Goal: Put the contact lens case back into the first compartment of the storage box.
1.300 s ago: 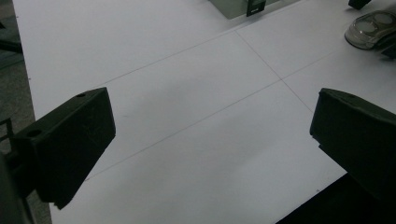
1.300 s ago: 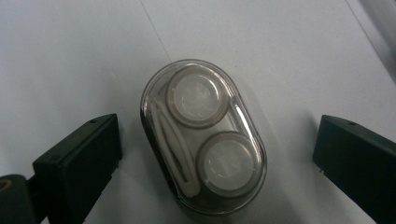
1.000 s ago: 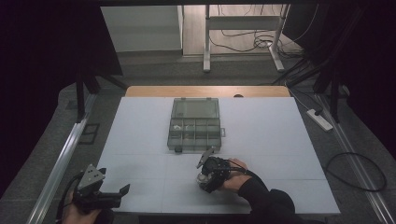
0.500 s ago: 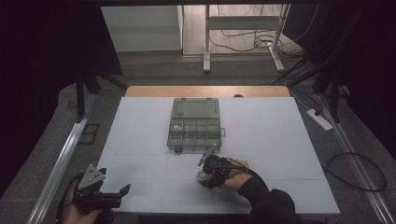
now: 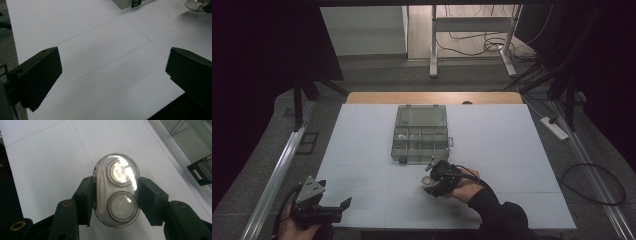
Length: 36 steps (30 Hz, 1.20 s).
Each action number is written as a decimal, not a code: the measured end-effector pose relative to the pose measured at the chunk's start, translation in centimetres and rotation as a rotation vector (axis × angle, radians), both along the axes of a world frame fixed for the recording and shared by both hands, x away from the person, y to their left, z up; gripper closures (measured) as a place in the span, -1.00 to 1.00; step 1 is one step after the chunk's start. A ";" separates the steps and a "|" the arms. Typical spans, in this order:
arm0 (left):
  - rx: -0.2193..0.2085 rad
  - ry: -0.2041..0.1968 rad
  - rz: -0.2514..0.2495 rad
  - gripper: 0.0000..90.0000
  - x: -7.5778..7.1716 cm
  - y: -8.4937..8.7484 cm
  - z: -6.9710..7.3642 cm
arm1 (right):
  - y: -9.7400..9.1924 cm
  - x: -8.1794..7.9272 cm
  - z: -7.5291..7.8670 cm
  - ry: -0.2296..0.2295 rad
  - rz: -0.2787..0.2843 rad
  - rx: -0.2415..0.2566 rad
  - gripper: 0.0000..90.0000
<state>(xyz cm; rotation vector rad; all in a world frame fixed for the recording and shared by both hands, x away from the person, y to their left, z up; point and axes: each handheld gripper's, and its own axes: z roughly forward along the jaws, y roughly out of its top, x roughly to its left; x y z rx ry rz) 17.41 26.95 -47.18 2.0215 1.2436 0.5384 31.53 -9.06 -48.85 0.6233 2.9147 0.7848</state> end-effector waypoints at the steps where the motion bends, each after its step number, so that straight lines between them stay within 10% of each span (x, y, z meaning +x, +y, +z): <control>1: 0.001 0.000 -0.001 -0.99 0.0 0.0 0.0 | 0.0 0.0 0.0 0.000 0.000 0.000 0.07; 36: -0.001 0.003 -0.001 -0.98 0.0 0.0 0.0 | 1.7 4.3 2.5 -0.017 -0.144 0.134 0.08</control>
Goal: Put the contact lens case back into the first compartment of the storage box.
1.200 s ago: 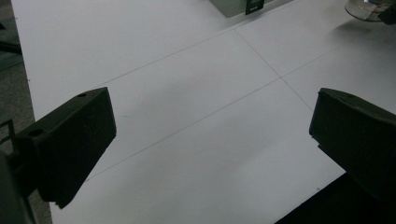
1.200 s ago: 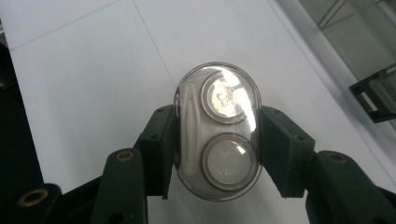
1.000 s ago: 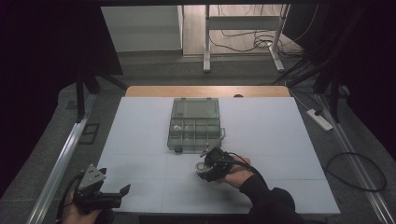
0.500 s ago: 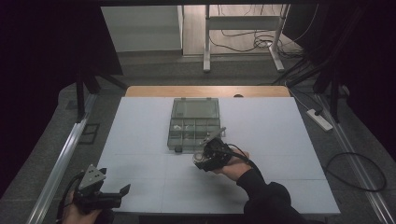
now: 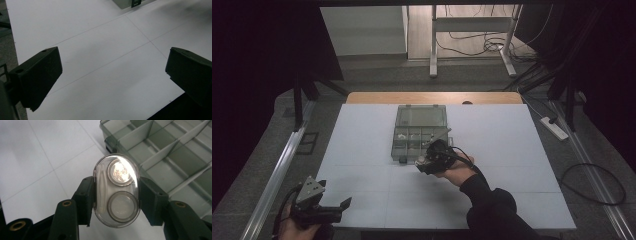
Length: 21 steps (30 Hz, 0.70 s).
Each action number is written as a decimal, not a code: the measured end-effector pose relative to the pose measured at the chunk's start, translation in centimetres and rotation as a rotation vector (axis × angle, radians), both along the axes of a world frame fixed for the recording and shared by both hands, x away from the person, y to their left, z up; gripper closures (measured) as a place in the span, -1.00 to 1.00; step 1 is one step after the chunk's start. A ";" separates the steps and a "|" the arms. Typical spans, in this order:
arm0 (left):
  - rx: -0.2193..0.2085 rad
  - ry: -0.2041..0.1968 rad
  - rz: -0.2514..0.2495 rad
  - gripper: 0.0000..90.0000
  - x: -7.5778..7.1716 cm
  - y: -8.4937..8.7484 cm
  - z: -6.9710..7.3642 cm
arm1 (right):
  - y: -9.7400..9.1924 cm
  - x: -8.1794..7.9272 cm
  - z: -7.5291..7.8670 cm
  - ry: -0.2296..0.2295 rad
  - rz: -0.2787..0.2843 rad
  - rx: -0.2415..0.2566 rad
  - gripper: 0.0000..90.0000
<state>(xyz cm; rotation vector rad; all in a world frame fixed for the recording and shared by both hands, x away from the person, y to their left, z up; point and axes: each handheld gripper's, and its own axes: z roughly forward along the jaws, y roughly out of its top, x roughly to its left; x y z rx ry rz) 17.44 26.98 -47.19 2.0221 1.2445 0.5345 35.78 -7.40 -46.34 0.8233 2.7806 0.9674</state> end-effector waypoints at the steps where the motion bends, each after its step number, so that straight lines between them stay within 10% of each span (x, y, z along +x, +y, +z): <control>1: 0.000 0.000 0.000 -0.98 0.0 0.0 0.0 | 0.1 0.1 0.0 -0.001 -0.004 0.003 0.08; 21: -0.005 0.000 -0.006 -0.98 0.0 0.1 0.0 | 2.2 3.1 0.1 -0.010 -0.088 0.032 0.08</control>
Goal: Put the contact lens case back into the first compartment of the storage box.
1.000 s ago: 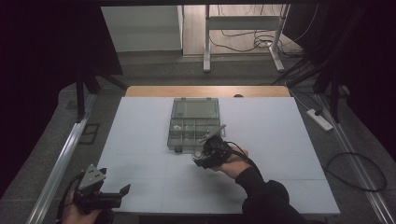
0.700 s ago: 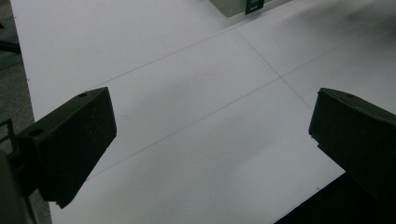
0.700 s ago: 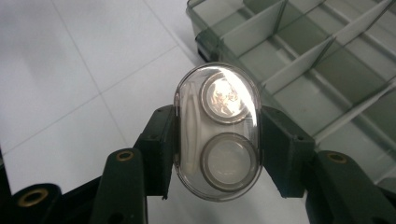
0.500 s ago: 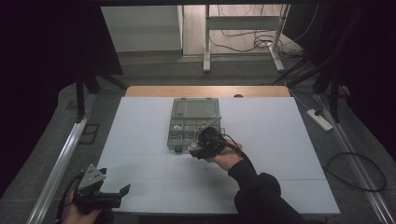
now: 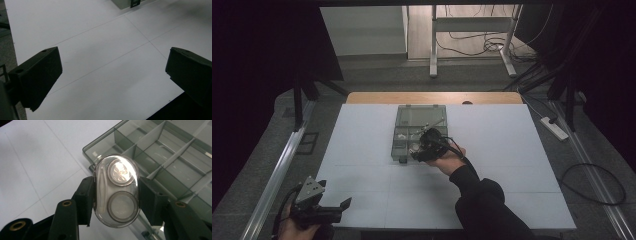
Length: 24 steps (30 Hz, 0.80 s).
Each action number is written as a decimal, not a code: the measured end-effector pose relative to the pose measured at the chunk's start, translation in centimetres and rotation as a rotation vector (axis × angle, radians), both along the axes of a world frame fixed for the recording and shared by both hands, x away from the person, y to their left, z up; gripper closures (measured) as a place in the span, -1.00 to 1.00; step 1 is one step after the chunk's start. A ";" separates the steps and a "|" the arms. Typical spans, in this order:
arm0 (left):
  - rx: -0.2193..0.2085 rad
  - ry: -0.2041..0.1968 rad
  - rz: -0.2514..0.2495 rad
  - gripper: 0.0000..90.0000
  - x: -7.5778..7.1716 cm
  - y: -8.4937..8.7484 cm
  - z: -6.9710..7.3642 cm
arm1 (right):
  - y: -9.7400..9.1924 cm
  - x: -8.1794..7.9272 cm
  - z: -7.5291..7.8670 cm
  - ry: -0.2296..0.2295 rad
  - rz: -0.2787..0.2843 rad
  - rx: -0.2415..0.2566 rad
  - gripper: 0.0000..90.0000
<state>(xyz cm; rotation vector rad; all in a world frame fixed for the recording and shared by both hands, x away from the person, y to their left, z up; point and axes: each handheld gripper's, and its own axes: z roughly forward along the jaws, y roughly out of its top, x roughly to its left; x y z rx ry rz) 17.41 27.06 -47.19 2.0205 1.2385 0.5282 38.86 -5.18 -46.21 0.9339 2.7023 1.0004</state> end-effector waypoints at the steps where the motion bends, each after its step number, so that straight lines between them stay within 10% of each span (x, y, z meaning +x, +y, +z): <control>1: 0.000 0.000 0.000 -0.98 0.0 0.0 0.0 | 0.1 0.1 0.0 0.002 -0.005 0.001 0.08; 24: 0.001 -0.001 -0.005 -0.98 0.0 0.0 0.0 | 3.1 3.6 -0.2 0.016 -0.129 0.028 0.07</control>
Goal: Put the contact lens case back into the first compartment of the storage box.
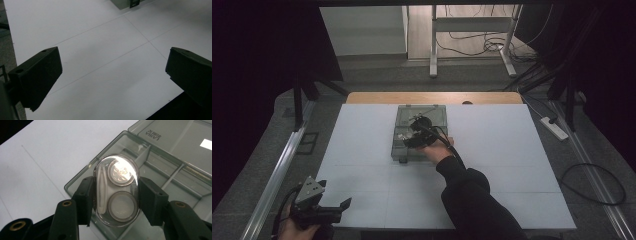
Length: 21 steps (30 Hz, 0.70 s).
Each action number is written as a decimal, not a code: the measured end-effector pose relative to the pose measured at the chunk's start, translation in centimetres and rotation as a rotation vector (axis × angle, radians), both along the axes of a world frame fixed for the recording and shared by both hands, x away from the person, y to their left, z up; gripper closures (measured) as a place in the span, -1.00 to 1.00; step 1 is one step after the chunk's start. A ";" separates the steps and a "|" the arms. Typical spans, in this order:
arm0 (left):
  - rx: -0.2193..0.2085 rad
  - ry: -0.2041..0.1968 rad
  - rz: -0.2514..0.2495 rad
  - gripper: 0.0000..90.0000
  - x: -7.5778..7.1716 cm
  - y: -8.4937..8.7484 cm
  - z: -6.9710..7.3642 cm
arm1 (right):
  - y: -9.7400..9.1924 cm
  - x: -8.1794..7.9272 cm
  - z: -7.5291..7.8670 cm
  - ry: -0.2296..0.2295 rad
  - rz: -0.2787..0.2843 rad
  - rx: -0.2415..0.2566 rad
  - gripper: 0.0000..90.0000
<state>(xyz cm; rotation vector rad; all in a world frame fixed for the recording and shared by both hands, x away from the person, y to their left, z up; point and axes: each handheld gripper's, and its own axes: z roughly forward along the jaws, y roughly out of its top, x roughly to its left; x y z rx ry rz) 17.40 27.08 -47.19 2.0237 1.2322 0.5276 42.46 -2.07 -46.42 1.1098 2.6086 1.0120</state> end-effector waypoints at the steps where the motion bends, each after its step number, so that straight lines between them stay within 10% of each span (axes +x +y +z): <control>1: 0.000 0.000 0.000 -0.98 0.0 0.0 0.0 | 0.1 0.2 -0.1 0.003 -0.005 0.003 0.08; 21: -0.001 -0.001 -0.005 -0.98 0.0 0.0 0.0 | 2.9 2.7 -0.6 0.023 -0.111 0.030 0.07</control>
